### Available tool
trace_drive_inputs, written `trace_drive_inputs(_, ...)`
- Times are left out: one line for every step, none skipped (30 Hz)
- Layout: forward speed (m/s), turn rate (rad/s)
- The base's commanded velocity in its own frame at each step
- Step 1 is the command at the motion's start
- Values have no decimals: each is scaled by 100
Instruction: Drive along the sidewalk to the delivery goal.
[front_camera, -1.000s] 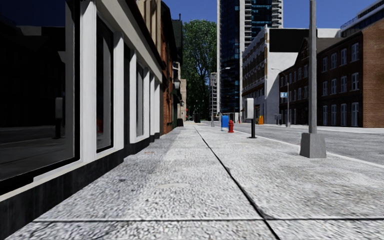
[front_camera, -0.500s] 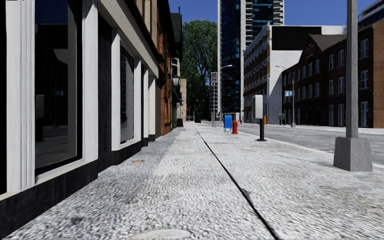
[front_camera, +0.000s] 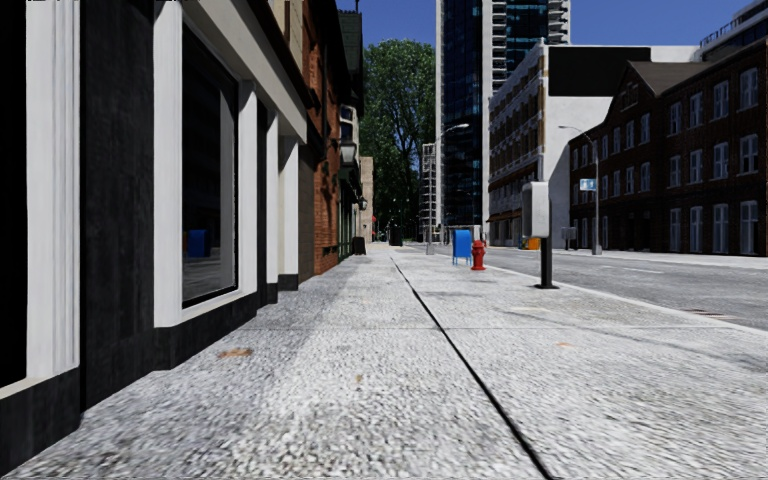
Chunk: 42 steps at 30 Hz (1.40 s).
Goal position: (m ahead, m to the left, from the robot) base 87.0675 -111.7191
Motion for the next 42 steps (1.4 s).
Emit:
trace_drive_inputs(200,0)
trace_drive_inputs(200,0)
trace_drive_inputs(200,0)
trace_drive_inputs(200,0)
trace_drive_inputs(200,0)
trace_drive_inputs(200,0)
trace_drive_inputs(200,0)
trace_drive_inputs(200,0)
trace_drive_inputs(200,0)
trace_drive_inputs(200,0)
trace_drive_inputs(200,0)
trace_drive_inputs(200,0)
trace_drive_inputs(200,0)
trace_drive_inputs(200,0)
trace_drive_inputs(200,0)
trace_drive_inputs(200,0)
trace_drive_inputs(200,0)
trace_drive_inputs(200,0)
trace_drive_inputs(200,0)
trace_drive_inputs(200,0)
trace_drive_inputs(200,0)
trace_drive_inputs(200,0)
trace_drive_inputs(200,0)
trace_drive_inputs(200,0)
trace_drive_inputs(200,0)
trace_drive_inputs(200,0)
trace_drive_inputs(200,0)
trace_drive_inputs(200,0)
trace_drive_inputs(200,0)
trace_drive_inputs(200,0)
trace_drive_inputs(200,0)
trace_drive_inputs(200,0)
trace_drive_inputs(200,0)
trace_drive_inputs(200,0)
trace_drive_inputs(200,0)
trace_drive_inputs(200,0)
trace_drive_inputs(200,0)
trace_drive_inputs(200,0)
trace_drive_inputs(200,0)
trace_drive_inputs(200,0)
trace_drive_inputs(200,0)
trace_drive_inputs(200,0)
